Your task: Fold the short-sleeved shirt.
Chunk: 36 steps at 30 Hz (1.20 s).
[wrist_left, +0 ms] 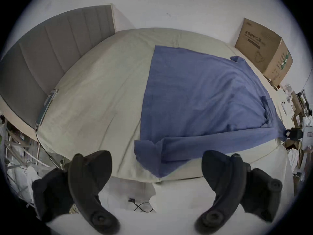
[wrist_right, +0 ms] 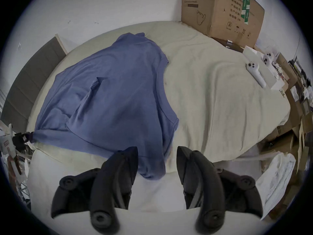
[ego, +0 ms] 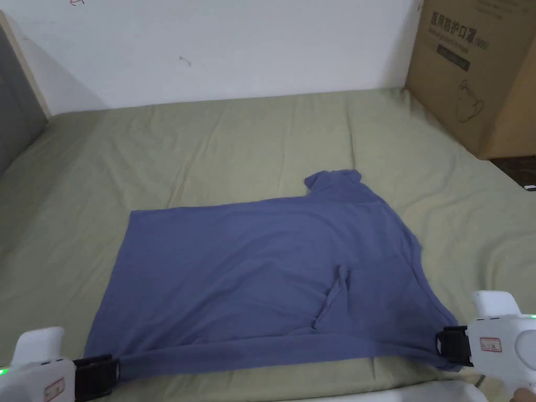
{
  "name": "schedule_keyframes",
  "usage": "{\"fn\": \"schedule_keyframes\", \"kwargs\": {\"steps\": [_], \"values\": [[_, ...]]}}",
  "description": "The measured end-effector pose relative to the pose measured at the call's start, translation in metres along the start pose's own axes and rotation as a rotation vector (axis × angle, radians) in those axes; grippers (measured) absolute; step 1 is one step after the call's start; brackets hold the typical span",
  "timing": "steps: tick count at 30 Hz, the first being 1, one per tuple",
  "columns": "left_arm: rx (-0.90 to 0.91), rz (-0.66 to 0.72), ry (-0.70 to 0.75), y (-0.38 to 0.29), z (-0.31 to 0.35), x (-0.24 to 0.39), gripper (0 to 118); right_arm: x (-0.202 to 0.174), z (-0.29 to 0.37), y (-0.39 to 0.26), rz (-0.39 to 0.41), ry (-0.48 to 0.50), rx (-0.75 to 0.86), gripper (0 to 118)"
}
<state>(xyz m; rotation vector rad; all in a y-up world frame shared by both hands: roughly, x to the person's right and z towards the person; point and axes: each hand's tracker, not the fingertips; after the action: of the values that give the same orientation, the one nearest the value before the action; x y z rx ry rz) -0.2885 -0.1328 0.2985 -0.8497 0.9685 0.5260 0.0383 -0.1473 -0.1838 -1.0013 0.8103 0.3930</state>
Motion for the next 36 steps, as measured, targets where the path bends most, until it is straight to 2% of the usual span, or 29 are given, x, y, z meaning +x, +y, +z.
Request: {"fn": "schedule_keyframes", "kwargs": {"steps": [3,4,5,6,7,8,9,10,13,15,16,17,18,19,20,24,26,27,30,31,33,34,36], "values": [[0.022,0.014,-0.039,-0.005,0.014,0.001,107,-0.001,0.017,0.0,-0.042,0.058,0.047,50],[0.026,0.021,-0.067,-0.006,0.019,0.001,97,-0.002,0.022,0.0,-0.047,0.066,0.067,50],[0.031,0.03,-0.092,-0.007,0.024,0.002,82,-0.004,0.027,0.001,-0.048,0.071,0.087,50],[0.038,0.033,-0.096,-0.01,0.029,0.003,60,-0.006,0.031,0.002,-0.048,0.074,0.094,50],[0.042,0.029,-0.097,-0.012,0.032,0.005,27,-0.008,0.034,0.002,-0.041,0.083,0.109,49],[0.051,0.018,-0.093,-0.016,0.035,0.008,6,-0.012,0.038,0.002,-0.023,0.097,0.133,44],[0.064,0.0,-0.067,-0.02,0.037,0.011,1,-0.016,0.04,0.0,0.001,0.099,0.148,25],[0.073,-0.015,-0.047,-0.024,0.038,0.013,0,-0.021,0.04,-0.001,0.007,0.085,0.145,0],[0.065,0.011,-0.073,-0.031,0.039,0.011,0,-0.021,0.032,-0.002,-0.012,0.11,0.126,0],[0.069,0.045,-0.066,-0.035,0.038,0.006,0,-0.021,0.026,-0.004,-0.039,0.093,0.128,0],[0.078,0.049,-0.044,-0.035,0.038,0.005,6,-0.02,0.025,-0.003,-0.044,0.096,0.121,0],[0.079,0.05,-0.029,-0.036,0.037,0.001,27,-0.019,0.025,-0.003,-0.052,0.1,0.119,0],[0.069,0.052,-0.03,-0.033,0.036,-0.003,61,-0.019,0.025,-0.003,-0.06,0.104,0.122,0],[0.062,0.058,-0.016,-0.031,0.035,-0.007,99,-0.018,0.025,-0.003,-0.064,0.109,0.121,0],[0.062,0.069,-0.015,-0.029,0.032,-0.012,109,-0.018,0.024,-0.002,-0.065,0.111,0.119,0],[0.089,0.128,-0.046,-0.01,0.019,-0.026,107,-0.017,0.02,0.002,-0.065,0.1,0.114,0],[0.088,0.136,-0.049,-0.001,0.005,-0.027,93,-0.016,0.017,0.003,-0.074,0.104,0.106,0],[0.082,0.142,-0.051,0.003,-0.003,-0.028,76,-0.016,0.014,0.003,-0.082,0.108,0.098,0],[0.055,0.14,-0.087,0.006,-0.022,-0.025,51,-0.015,0.009,0.0,-0.106,0.115,0.082,0],[0.037,0.111,-0.093,0.005,-0.029,-0.022,6,-0.014,0.007,-0.001,-0.113,0.114,0.078,0],[-0.033,0.066,-0.025,-0.003,-0.043,-0.015,3,-0.011,0.006,-0.004,-0.135,0.11,0.071,0],[-0.064,0.061,-0.06,-0.009,-0.044,-0.014,3,-0.009,0.006,-0.005,-0.145,0.114,0.068,0],[-0.005,0.097,-0.059,-0.016,-0.036,-0.014,3,-0.006,0.007,-0.006,-0.156,0.119,0.069,0]]}}
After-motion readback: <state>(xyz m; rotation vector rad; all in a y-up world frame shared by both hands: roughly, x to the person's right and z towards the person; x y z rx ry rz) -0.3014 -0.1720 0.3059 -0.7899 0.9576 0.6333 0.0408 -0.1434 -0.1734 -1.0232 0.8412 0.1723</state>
